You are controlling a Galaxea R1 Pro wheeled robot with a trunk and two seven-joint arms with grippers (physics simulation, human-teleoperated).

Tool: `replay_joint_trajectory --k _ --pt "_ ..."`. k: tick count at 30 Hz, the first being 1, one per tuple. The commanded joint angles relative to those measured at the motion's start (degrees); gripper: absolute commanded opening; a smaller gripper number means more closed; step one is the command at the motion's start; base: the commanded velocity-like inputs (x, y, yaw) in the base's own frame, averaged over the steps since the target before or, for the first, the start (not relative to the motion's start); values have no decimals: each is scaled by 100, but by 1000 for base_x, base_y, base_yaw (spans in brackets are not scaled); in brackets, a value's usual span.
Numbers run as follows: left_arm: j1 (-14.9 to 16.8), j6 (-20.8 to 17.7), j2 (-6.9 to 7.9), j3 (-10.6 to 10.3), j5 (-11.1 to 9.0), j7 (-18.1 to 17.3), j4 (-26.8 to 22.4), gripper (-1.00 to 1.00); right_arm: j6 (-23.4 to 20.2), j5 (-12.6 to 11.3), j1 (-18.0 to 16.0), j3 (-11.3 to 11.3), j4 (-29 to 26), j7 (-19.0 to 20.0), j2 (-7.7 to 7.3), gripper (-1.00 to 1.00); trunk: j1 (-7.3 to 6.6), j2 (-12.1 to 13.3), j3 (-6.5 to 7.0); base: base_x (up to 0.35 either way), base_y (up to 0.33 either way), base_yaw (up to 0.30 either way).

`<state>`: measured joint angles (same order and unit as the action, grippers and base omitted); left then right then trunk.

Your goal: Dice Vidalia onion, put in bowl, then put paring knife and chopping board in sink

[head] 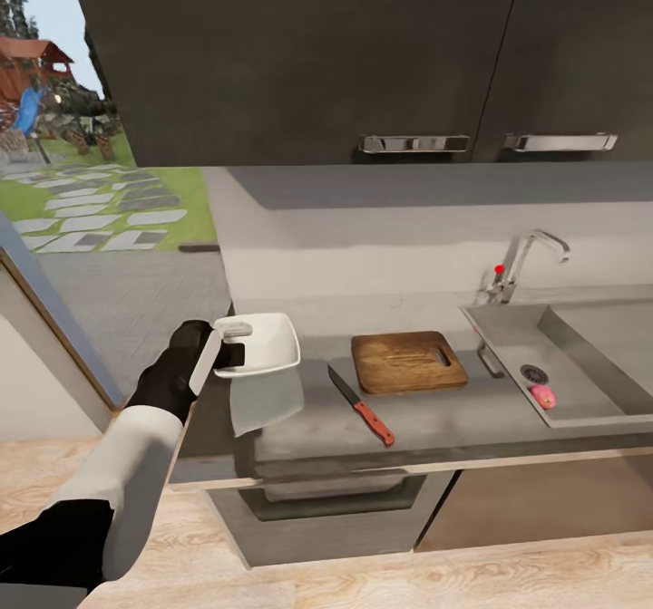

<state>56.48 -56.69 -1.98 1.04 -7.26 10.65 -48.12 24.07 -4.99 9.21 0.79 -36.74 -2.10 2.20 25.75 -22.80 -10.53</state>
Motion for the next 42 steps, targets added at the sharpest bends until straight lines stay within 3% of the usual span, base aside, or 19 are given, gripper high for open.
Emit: replay_joint_trajectory --k 1,23,42 --pt "4 -18 -4 11 -65 51 -3 -100 9 -53 2 9 -8 -1 0 100 4 -12 -13 4 8 0" --pt "-5 -18 -13 11 -65 42 63 -100 10 -46 2 8 41 -1 0 100 4 -12 -197 0 1 0" --pt "-5 -16 -22 11 -65 42 66 -100 19 -46 2 9 38 -1 0 100 4 -12 -210 0 5 -60"
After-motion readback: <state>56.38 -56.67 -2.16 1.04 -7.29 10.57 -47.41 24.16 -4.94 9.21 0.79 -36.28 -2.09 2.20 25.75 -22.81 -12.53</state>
